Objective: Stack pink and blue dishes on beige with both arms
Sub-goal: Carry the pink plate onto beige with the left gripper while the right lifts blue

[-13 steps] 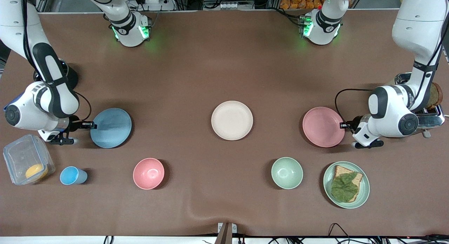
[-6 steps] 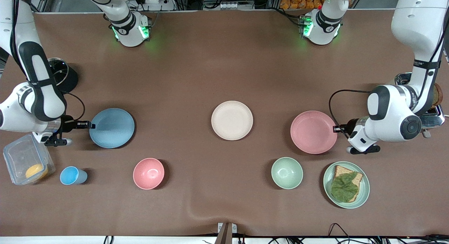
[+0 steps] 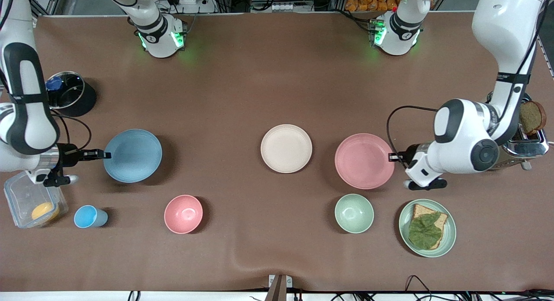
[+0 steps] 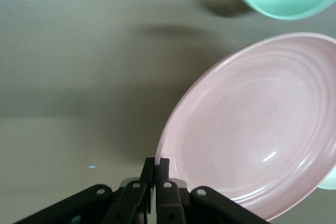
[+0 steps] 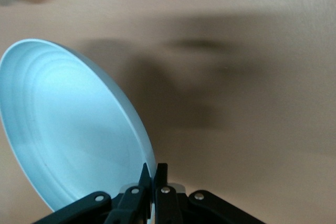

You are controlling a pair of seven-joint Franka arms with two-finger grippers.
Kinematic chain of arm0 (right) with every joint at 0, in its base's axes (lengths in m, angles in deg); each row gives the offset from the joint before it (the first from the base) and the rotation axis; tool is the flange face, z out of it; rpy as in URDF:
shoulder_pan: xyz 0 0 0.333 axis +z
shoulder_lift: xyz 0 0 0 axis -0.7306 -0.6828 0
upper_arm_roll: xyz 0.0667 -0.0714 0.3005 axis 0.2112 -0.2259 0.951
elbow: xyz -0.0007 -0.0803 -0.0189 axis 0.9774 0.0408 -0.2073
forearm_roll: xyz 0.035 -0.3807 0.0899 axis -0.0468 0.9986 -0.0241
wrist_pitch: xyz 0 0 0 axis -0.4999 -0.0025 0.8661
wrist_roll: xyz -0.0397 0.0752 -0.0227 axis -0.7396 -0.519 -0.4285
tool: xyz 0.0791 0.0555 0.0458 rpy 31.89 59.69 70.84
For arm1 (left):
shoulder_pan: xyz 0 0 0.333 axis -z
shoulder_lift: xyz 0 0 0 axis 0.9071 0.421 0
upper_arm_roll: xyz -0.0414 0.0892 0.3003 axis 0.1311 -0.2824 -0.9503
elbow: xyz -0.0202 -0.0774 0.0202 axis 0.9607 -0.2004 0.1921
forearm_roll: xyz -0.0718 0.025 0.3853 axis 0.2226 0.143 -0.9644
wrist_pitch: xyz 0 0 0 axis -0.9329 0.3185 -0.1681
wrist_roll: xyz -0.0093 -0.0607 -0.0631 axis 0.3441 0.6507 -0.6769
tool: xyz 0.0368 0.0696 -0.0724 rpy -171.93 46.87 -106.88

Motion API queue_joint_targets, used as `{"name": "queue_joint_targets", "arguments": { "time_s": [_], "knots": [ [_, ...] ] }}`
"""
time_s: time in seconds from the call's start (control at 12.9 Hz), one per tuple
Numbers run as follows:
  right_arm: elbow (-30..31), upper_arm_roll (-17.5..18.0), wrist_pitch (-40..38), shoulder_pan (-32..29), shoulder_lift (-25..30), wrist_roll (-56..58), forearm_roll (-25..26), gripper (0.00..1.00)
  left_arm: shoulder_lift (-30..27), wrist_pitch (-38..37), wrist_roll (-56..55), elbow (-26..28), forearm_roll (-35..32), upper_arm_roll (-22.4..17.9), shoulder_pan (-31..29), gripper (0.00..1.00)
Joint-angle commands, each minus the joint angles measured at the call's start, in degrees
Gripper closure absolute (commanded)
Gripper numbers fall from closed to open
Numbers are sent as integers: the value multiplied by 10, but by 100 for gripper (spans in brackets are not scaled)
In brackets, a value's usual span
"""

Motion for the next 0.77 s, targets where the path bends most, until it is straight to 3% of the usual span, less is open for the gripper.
{"name": "queue_joint_targets", "arguments": {
  "time_s": [0.0, 0.23, 0.7],
  "knots": [
    [-55, 5, -62, 7, 0, -12, -10, 100, 6, -12, -8, -12, 26, 26, 5, 100],
    [-87, 6, -93, 29, 2, -65, -11, 100, 13, -5, -9, -13, 40, 26, 45, 100],
    [-93, 6, -92, 54, 5, -69, -12, 100, 55, 34, -43, -32, 63, 26, 105, 100]
  ]
}}
